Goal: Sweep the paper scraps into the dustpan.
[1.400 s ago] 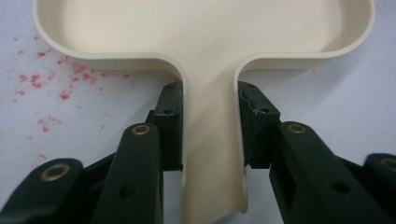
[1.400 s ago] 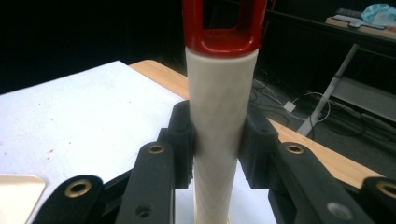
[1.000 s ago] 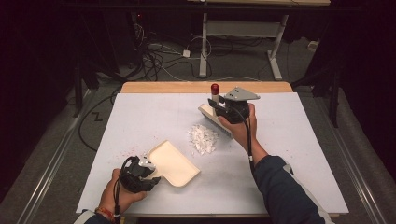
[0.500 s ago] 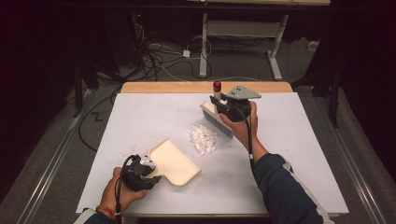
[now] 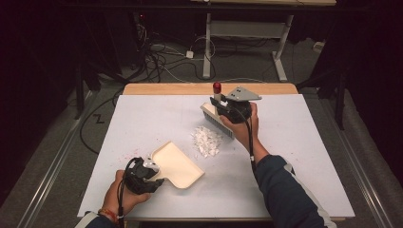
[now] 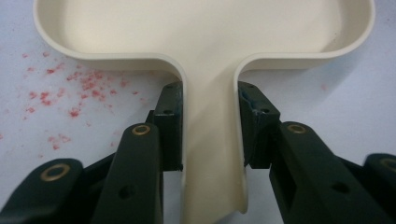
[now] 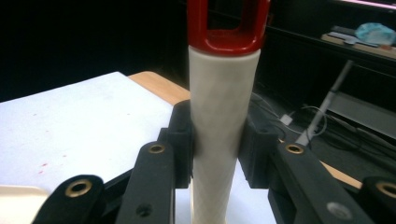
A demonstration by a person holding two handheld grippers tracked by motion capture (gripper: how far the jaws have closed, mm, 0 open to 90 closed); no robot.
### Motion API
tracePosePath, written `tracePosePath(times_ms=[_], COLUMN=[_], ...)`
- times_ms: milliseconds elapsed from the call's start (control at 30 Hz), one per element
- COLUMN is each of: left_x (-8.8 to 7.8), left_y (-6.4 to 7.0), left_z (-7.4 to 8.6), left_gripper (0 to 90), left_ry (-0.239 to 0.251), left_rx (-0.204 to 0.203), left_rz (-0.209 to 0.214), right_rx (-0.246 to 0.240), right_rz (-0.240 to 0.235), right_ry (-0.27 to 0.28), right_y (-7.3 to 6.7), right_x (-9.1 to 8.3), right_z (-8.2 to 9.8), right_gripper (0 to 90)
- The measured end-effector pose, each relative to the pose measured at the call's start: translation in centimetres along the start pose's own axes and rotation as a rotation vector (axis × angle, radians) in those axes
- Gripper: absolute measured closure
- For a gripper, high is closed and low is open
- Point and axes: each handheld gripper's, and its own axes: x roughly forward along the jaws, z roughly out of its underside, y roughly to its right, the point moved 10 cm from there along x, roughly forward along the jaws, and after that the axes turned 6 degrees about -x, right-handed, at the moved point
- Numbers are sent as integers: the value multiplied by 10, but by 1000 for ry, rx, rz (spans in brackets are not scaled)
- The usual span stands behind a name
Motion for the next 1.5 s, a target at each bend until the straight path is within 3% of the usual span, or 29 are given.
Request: tracePosePath(times_ms=[800,1167,1500], left_x=[3,6,10], left_y=[-2,-3,-3], left_z=[-9,-12,-13], left_gripper=[635,635,635], left_ry=[-16,-29,-39], left_rx=[6,4,0], left_rz=[1,-4,-7], right_rx=[-26,7,-7], right_rz=[-98,-122,-175], right_ry=[32,57,69], right_y=[-43,-57,-90], right_x=[-11,-21,-29], right_z=[2,2,-5], right_gripper=[696,692,694])
